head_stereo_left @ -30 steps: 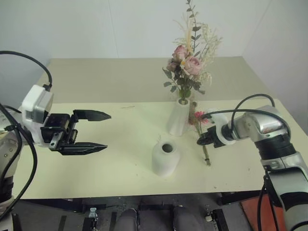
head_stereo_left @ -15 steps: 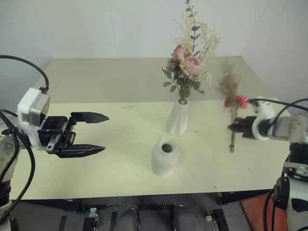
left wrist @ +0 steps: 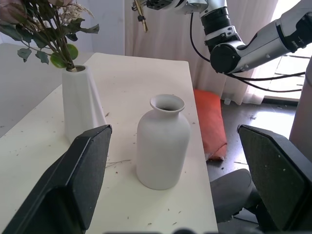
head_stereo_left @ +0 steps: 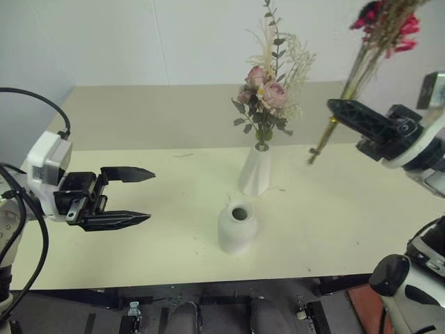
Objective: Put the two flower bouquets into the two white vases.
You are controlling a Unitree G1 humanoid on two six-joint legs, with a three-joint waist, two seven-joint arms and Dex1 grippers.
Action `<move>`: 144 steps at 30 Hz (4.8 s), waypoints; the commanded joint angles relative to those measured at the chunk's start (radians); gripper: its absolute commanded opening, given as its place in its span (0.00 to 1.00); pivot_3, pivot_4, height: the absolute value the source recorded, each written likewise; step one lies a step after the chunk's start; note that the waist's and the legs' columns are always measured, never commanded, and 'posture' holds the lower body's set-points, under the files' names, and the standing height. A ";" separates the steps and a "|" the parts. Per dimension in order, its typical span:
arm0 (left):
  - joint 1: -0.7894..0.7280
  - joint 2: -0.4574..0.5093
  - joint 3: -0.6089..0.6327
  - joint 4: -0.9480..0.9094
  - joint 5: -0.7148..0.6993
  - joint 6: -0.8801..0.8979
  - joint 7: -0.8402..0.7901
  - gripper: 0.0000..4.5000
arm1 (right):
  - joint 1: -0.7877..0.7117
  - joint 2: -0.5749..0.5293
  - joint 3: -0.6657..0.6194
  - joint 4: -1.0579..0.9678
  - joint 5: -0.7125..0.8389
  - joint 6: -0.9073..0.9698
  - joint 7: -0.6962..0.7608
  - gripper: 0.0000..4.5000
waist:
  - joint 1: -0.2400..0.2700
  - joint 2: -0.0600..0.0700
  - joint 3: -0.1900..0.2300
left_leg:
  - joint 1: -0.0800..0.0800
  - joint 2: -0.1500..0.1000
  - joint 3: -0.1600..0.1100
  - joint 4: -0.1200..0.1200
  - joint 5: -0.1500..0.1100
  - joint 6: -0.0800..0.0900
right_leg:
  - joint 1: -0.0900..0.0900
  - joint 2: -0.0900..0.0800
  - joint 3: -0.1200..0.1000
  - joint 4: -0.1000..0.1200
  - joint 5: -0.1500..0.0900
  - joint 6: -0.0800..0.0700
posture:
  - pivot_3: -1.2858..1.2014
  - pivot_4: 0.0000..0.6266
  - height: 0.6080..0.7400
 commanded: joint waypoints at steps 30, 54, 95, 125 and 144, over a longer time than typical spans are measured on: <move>-0.037 0.042 0.003 -0.011 -0.006 0.013 -0.017 1.00 | 0.132 0.079 0.515 -0.167 -0.133 -0.438 0.137 0.00 | 0.002 0.000 0.000 | 0.000 0.002 0.000 0.000 0.000 0.000 | -0.001 0.002 0.000 0.000 0.001 -0.001 | 0.52 0.24 1.00; -0.069 0.047 -0.022 0.007 0.020 0.009 -0.026 1.00 | 0.285 0.027 0.593 -0.177 -0.227 -0.528 0.230 0.68 | 0.003 0.000 0.000 | 0.000 0.004 0.001 0.000 0.000 0.000 | -0.001 0.003 0.000 0.000 0.001 -0.001 | 0.52 0.24 1.00; -0.095 0.015 -0.075 0.040 0.072 -0.040 -0.021 1.00 | 0.252 -0.167 0.491 -0.076 -0.114 -0.462 0.406 1.00 | 0.008 0.000 0.000 | 0.001 0.011 0.002 0.000 0.000 0.000 | -0.001 0.013 0.000 -0.002 0.004 -0.008 | 0.52 0.24 1.00; 0.023 0.010 0.024 0.004 0.078 -0.045 0.017 1.00 | 0.721 -0.500 0.061 -0.056 -0.322 -0.622 0.537 1.00 | 0.029 0.000 0.000 | 0.002 0.012 0.005 0.000 0.000 0.000 | 0.000 0.013 0.001 -0.003 0.004 -0.006 | 0.52 0.24 1.00; 0.047 0.003 0.030 -0.022 0.058 -0.039 0.055 1.00 | 0.740 -0.516 0.035 0.006 -0.400 -0.692 0.590 1.00 | 0.030 0.000 0.000 | 0.003 0.012 0.006 0.000 0.000 0.000 | 0.001 0.014 0.002 -0.003 0.000 -0.001 | 0.52 0.24 1.00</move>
